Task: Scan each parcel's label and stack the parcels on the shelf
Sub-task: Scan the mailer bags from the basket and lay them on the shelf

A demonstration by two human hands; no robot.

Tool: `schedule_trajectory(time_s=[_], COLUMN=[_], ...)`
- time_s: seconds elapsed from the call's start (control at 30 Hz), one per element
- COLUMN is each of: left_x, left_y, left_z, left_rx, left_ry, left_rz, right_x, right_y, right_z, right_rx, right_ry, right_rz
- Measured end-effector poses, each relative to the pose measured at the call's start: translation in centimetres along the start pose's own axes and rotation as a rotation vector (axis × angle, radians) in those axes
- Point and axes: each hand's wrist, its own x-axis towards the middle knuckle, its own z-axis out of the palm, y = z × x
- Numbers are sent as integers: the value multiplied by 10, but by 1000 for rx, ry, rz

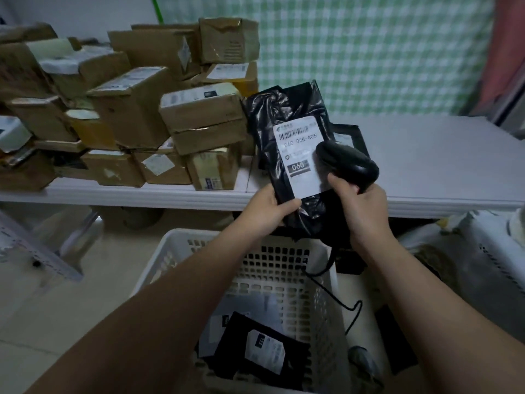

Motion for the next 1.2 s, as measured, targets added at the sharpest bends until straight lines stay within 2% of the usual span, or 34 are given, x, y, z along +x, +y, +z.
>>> schedule_trajectory(time_s=[0.07, 0.17, 0.37, 0.6, 0.67, 0.73, 0.83, 0.87, 0.9, 0.97, 1.03, 1.1, 1.2], left_x=[27, 79, 140, 141, 127, 105, 64, 48, 40, 22, 14, 10, 5], left_y=[10, 35, 40, 29, 38, 54, 66, 67, 64, 60, 54, 50, 51], left_z=[14, 33, 57, 54, 49, 43, 25, 16, 6, -14, -30, -36, -35], left_rx=[-28, -41, 36, -194, -22, 383, 1096, 1280, 1411, 1495, 1402, 1342, 1177], left_ry=[59, 125, 197, -118, -135, -81, 168, 255, 323, 391, 392, 395, 419], left_rz=[49, 82, 74, -83, -27, 143, 511, 575, 563, 318, 114, 55, 108], right_x=[13, 29, 45, 44, 42, 41, 36, 33, 30, 23, 14, 6, -2], right_y=[0, 4, 14, 17, 18, 17, 15, 14, 14, 13, 11, 9, 7], right_z=[-9, -20, -34, -23, -17, -10, -4, -2, 0, 5, 11, 19, 30], right_rx=[-108, -169, -174, -20, 9, 35, 67, 66, 55, 27, 1, -7, -4], right_ry=[88, 195, 201, 79, 67, 61, 37, 21, -2, -55, -104, -145, -184], right_rz=[-102, -137, -74, 41, 52, 51, 54, 62, 71, 87, 85, 79, 86])
